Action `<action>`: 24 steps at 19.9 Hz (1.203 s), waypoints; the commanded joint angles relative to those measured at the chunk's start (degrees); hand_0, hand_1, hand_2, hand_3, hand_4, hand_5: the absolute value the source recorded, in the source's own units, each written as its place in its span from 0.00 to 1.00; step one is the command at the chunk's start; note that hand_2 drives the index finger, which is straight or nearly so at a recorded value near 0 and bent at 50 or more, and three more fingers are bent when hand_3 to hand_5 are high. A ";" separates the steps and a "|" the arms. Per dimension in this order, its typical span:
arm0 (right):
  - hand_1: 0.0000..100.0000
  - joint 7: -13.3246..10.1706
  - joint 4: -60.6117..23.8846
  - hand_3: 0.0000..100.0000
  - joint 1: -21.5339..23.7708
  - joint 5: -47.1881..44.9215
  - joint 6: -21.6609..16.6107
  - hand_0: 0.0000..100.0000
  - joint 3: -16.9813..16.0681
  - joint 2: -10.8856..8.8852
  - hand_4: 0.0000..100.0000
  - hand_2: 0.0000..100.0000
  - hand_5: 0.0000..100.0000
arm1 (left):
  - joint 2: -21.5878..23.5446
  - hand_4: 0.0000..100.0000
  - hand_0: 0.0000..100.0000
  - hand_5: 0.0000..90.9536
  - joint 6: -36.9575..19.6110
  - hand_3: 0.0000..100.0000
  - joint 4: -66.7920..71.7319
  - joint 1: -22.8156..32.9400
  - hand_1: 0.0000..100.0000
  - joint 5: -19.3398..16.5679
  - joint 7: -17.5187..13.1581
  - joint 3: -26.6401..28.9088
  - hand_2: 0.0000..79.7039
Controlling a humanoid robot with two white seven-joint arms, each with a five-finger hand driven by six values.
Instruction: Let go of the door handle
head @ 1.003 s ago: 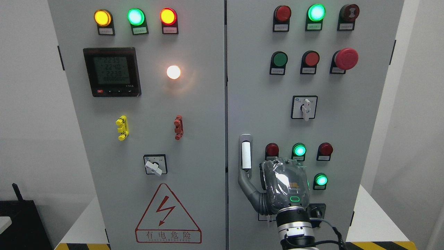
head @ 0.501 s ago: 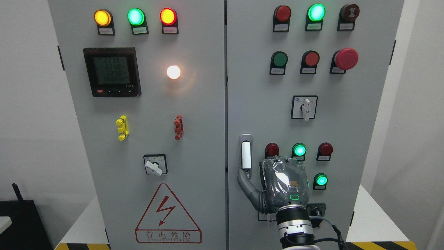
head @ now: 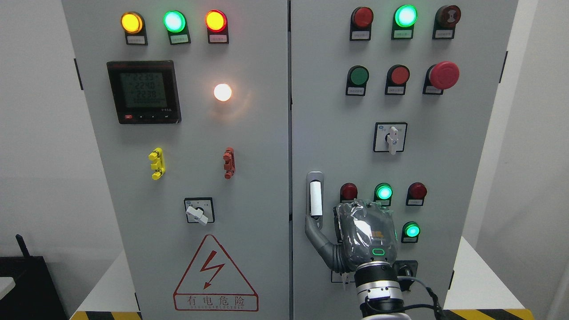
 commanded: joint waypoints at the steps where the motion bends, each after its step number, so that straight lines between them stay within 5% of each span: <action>1: 0.04 -0.32 0.04 1.00 -0.15 -0.04 0.01 0.43 -0.37 0.02 0.89 1.00 0.98 | -0.03 0.00 0.12 0.00 0.04 0.00 0.00 -1.49 0.39 0.00 0.01 0.97 0.00; 24: 0.05 -0.40 -1.02 1.00 0.56 -0.39 0.54 0.45 -2.22 -0.06 0.89 1.00 0.98 | 0.06 0.00 0.12 0.00 0.04 0.00 0.00 -1.50 0.39 0.00 0.01 0.97 0.00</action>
